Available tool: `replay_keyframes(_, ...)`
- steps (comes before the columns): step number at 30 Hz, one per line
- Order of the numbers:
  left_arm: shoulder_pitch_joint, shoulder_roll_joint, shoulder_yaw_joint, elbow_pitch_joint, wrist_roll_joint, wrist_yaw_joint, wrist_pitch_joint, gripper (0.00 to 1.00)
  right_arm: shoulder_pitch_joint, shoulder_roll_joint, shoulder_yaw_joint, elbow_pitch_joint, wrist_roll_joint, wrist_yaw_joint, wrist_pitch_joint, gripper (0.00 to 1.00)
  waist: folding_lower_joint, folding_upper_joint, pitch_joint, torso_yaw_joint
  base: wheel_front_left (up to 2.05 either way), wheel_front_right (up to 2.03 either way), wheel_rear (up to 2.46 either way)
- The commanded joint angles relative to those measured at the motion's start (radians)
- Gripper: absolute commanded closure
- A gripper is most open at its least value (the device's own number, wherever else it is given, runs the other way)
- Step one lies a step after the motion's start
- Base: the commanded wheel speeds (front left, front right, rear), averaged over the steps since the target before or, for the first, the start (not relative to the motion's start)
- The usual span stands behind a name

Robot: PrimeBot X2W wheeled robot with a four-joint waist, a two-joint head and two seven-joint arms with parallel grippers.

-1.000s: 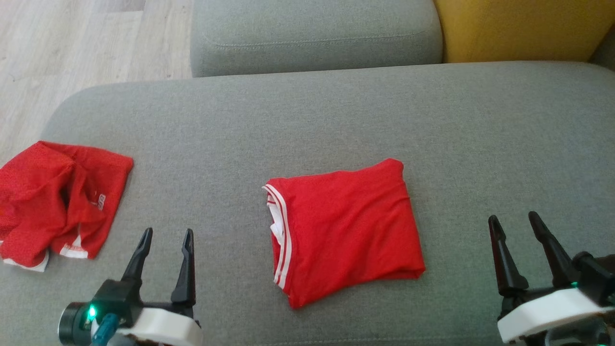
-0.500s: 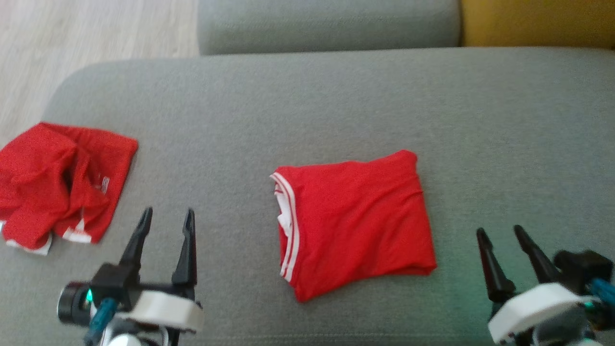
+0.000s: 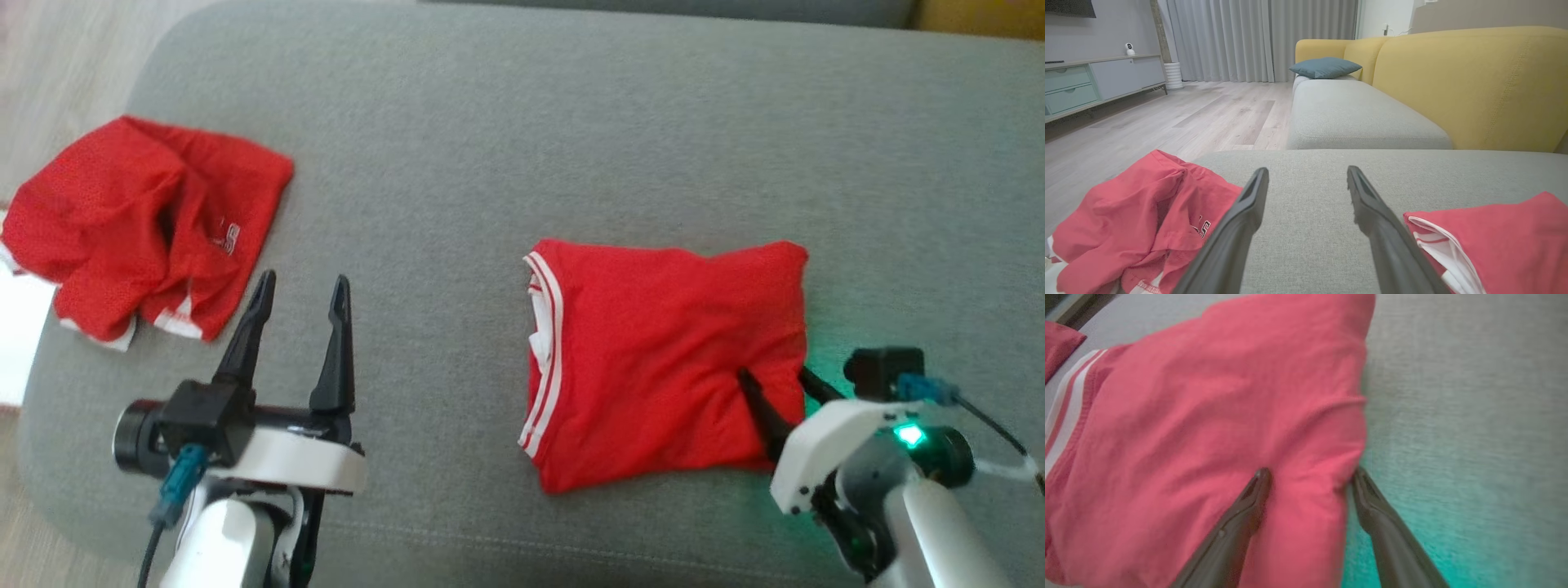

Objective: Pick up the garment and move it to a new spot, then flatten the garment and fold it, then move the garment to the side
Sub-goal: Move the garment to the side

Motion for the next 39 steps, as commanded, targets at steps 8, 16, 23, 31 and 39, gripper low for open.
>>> replay_keyframes(8, -0.042, -0.009, 0.057, -0.045, 0.032, -0.017, -0.012, 0.00, -0.069, -0.052, 0.068, -0.034, 0.027, -0.001, -0.007, 1.00, 0.0000, 0.0001, 0.026, -0.020, 0.00, 0.00, 0.00)
replay_keyframes(16, -0.041, -0.009, 0.071, -0.072, 0.056, -0.038, -0.012, 0.00, -0.059, -0.126, 0.062, -0.147, 0.014, -0.001, -0.014, 1.00, 0.0000, 0.0001, 0.032, -0.177, 0.00, 0.00, 0.00)
replay_keyframes(23, -0.066, -0.012, 0.056, -0.085, 0.073, -0.064, -0.012, 0.00, -0.108, -0.213, -0.011, -0.169, 0.023, -0.001, 0.007, 1.00, 0.0000, 0.0001, 0.059, -0.295, 0.00, 0.00, 0.00)
replay_keyframes(31, -0.140, -0.015, 0.021, -0.096, 0.099, -0.103, -0.012, 0.00, -0.227, -0.298, -0.178, -0.119, 0.039, -0.001, -0.006, 1.00, 0.0000, 0.0001, 0.138, -0.363, 0.00, 0.00, 0.00)
replay_keyframes(39, -0.216, -0.008, -0.005, -0.128, 0.125, -0.136, -0.012, 0.00, -0.285, -0.312, -0.294, -0.122, 0.034, -0.001, -0.007, 1.00, 0.0000, 0.0001, 0.240, -0.391, 0.00, 0.00, 0.00)
